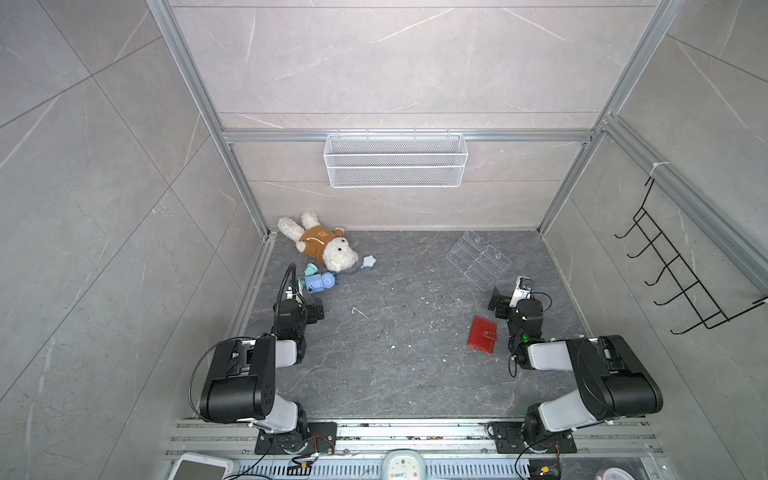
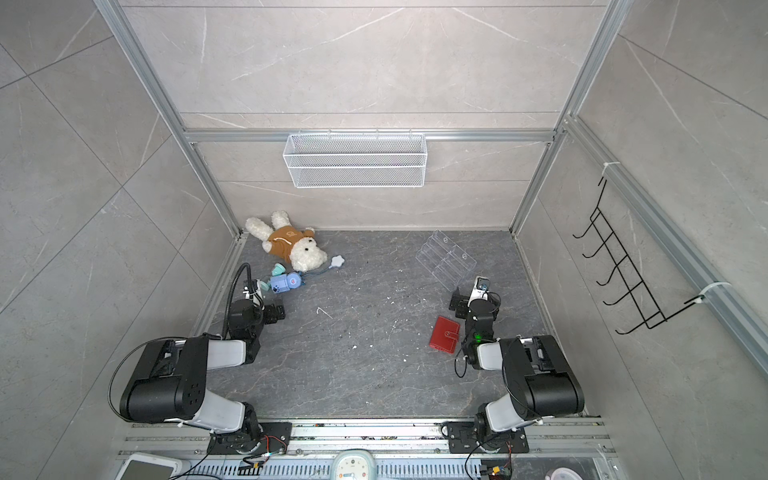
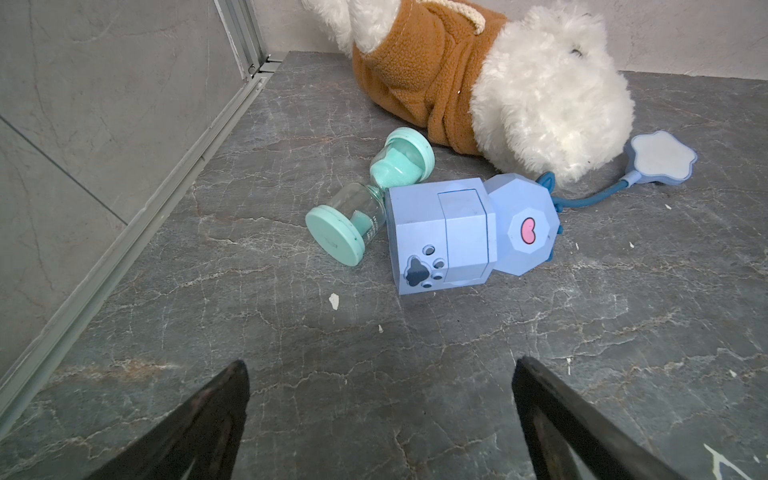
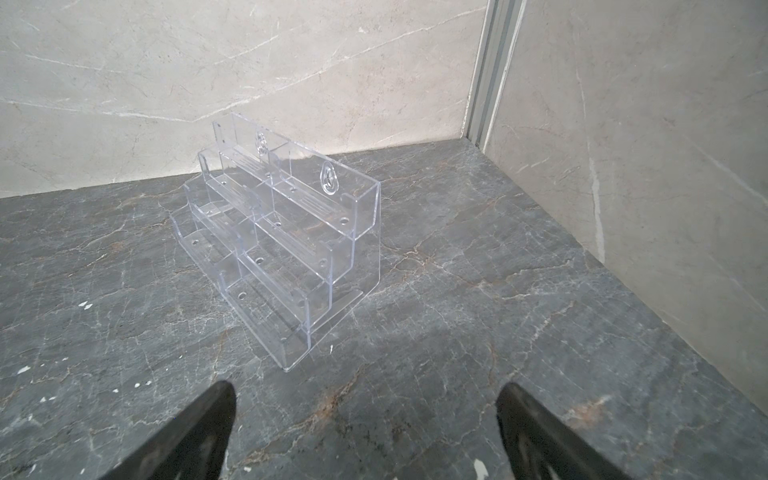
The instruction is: Take the credit cards out of the card holder
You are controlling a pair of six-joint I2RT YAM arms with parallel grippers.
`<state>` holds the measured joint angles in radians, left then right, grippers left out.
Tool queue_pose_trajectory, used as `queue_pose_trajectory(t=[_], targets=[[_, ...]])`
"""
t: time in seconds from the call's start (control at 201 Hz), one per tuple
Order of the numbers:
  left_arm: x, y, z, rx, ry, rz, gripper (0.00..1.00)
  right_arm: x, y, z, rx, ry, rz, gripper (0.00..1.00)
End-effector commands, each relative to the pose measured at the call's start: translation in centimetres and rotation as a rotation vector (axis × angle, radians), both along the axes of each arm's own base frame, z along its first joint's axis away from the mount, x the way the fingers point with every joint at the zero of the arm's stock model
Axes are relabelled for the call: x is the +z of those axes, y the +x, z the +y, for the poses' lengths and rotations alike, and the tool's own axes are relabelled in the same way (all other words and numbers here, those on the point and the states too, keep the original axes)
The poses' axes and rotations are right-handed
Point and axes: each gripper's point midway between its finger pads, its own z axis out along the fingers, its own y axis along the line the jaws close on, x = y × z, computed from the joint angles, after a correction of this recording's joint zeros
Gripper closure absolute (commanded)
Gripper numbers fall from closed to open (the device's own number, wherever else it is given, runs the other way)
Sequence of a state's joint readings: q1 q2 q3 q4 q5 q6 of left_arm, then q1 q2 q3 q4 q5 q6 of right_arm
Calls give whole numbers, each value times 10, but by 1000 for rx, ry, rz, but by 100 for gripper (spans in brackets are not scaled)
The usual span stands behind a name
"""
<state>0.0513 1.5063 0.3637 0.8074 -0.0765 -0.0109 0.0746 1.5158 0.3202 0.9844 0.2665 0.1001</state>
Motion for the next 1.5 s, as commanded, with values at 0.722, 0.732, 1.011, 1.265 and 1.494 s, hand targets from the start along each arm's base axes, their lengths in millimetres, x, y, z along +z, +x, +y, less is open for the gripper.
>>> queue_pose_trajectory(t=[0.722, 0.732, 1.011, 1.265, 1.494], targets=[[14, 4, 1, 4, -3, -52, 3, 4, -3, -3, -22, -24, -3, 0], [15, 4, 0, 2, -4, -52, 4, 5, -4, -2, -17, -24, 1, 0], [139, -13, -33, 36, -147, -94, 5, 76, -22, 20, -49, 5, 227, 0], [234, -76, -114, -286, -649, 14, 5, 92, -70, 75, 123, 368, 547, 1], [212, -147, -147, -459, -775, 218, 3, 80, -125, 97, 205, 562, 628, 3]])
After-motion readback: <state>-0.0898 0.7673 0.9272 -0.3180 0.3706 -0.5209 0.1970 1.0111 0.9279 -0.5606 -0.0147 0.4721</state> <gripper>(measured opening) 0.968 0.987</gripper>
